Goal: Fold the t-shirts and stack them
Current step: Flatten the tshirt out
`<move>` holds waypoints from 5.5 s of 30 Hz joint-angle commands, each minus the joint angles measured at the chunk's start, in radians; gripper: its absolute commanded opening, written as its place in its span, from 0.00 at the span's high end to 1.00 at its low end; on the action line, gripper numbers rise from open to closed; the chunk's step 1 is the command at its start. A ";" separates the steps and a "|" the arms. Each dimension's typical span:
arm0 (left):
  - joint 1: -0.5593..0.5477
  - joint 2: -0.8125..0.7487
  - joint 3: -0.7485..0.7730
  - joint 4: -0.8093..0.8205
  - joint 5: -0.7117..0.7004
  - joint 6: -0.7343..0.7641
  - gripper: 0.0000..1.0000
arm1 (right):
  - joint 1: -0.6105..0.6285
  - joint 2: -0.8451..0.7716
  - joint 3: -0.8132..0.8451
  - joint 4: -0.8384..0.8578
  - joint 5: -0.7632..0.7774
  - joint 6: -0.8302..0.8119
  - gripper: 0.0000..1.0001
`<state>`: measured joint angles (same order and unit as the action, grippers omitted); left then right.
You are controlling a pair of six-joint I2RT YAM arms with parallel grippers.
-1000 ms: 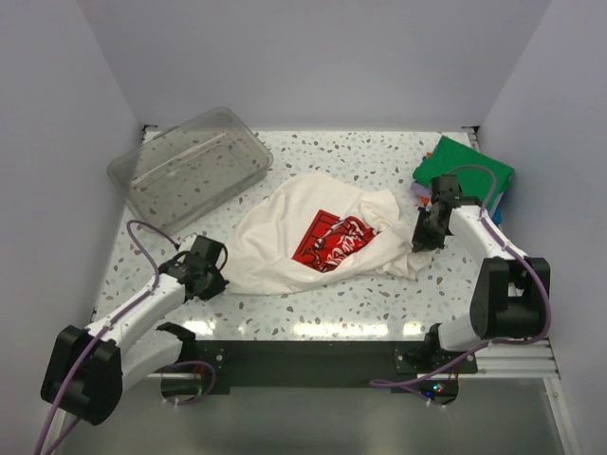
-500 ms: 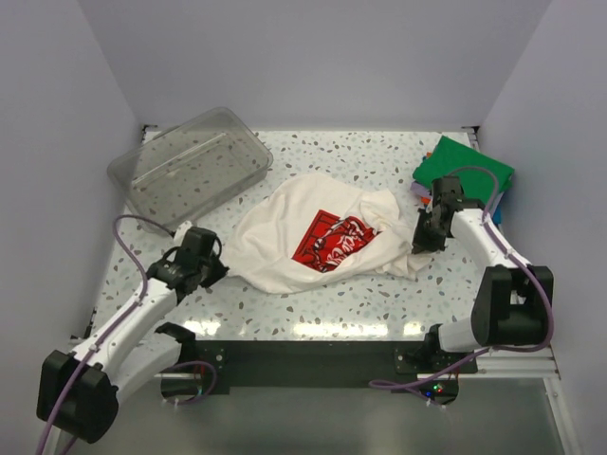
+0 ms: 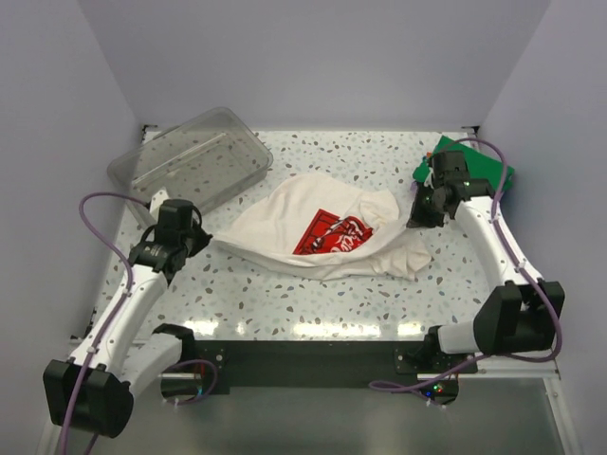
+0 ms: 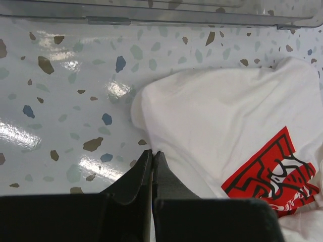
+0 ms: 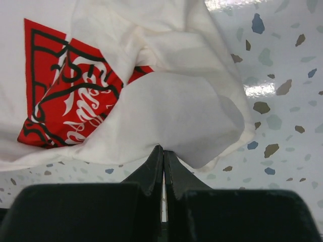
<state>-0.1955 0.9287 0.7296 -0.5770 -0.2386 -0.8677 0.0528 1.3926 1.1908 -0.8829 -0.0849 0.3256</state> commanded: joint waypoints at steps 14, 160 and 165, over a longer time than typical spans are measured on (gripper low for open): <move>0.136 0.053 0.040 0.080 0.120 0.125 1.00 | 0.386 -0.251 -0.286 0.010 -0.021 0.317 1.00; 0.263 0.156 0.372 0.126 0.387 0.463 1.00 | 0.253 0.011 0.638 -0.395 0.263 0.041 1.00; 0.261 0.162 0.591 0.157 0.452 0.463 1.00 | 0.239 0.069 1.011 -0.494 0.323 0.003 1.00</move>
<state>0.0586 1.0992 1.1797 -0.5087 0.1436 -0.4038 0.3004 1.4612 2.0239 -1.2873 0.1722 0.3809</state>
